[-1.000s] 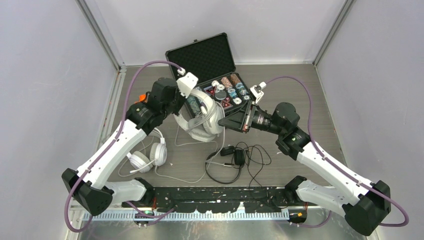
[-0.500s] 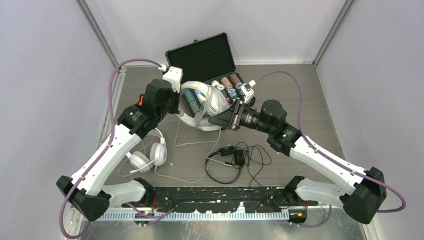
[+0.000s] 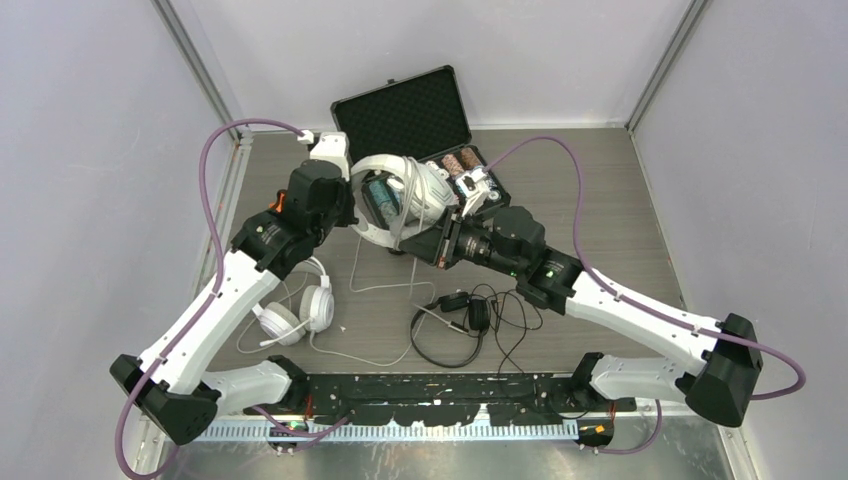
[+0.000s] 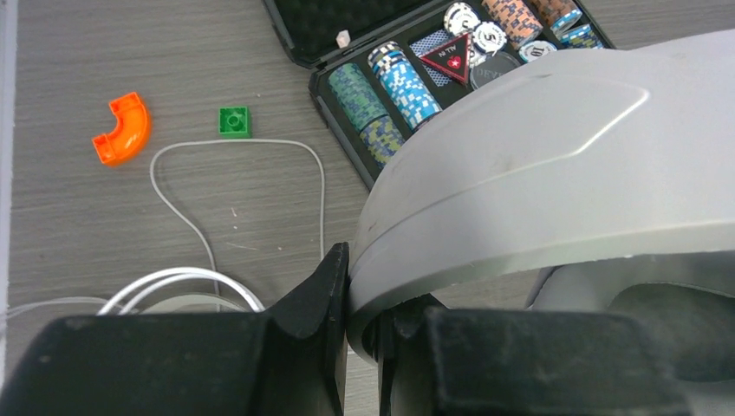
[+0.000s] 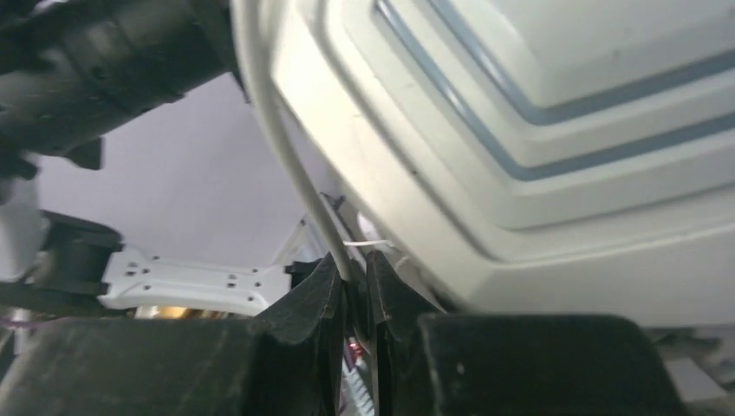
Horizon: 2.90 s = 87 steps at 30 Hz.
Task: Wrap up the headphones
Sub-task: Wrap the headphones cable around the headphones.
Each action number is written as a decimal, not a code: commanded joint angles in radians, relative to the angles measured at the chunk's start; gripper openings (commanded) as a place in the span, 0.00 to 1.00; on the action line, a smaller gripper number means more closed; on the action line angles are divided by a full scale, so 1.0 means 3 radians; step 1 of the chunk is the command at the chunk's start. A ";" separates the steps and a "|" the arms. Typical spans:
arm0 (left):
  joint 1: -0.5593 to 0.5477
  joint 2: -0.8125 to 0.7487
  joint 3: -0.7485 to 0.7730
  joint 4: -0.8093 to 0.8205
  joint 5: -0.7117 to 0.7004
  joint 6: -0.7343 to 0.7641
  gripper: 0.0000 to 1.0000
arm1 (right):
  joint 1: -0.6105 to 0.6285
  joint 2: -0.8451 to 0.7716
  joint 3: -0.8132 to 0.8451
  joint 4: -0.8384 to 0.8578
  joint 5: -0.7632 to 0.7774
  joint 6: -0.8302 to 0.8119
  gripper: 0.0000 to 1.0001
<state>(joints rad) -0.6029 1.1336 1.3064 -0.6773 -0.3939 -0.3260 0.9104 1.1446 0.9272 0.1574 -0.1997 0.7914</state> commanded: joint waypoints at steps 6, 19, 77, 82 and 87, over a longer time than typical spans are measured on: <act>-0.0004 0.0014 0.0360 0.0187 -0.0062 -0.0723 0.00 | 0.0269 0.0137 0.0163 0.0015 0.0597 -0.0726 0.19; -0.0002 0.0102 0.0701 0.0011 0.0014 -0.1013 0.00 | 0.0557 0.0283 -0.0237 0.0558 0.1207 -0.1432 0.19; 0.0020 -0.0117 0.0986 0.0299 0.0606 -0.1633 0.00 | 0.0706 0.1899 -0.1824 0.4029 0.1350 -0.2049 0.00; 0.0088 -0.0086 0.1147 0.0047 0.0591 -0.1442 0.00 | 0.0622 0.1722 -0.1912 0.3977 0.1564 -0.1860 0.00; 0.0193 -0.0072 0.1274 -0.0058 0.0741 -0.1361 0.00 | 0.0532 0.1504 -0.1918 0.3653 0.1691 -0.1666 0.00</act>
<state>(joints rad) -0.5697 1.1450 1.5959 -0.7910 -0.2230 -0.7158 1.0897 1.6577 0.3611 1.2911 0.2367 0.2325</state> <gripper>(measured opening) 0.134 0.055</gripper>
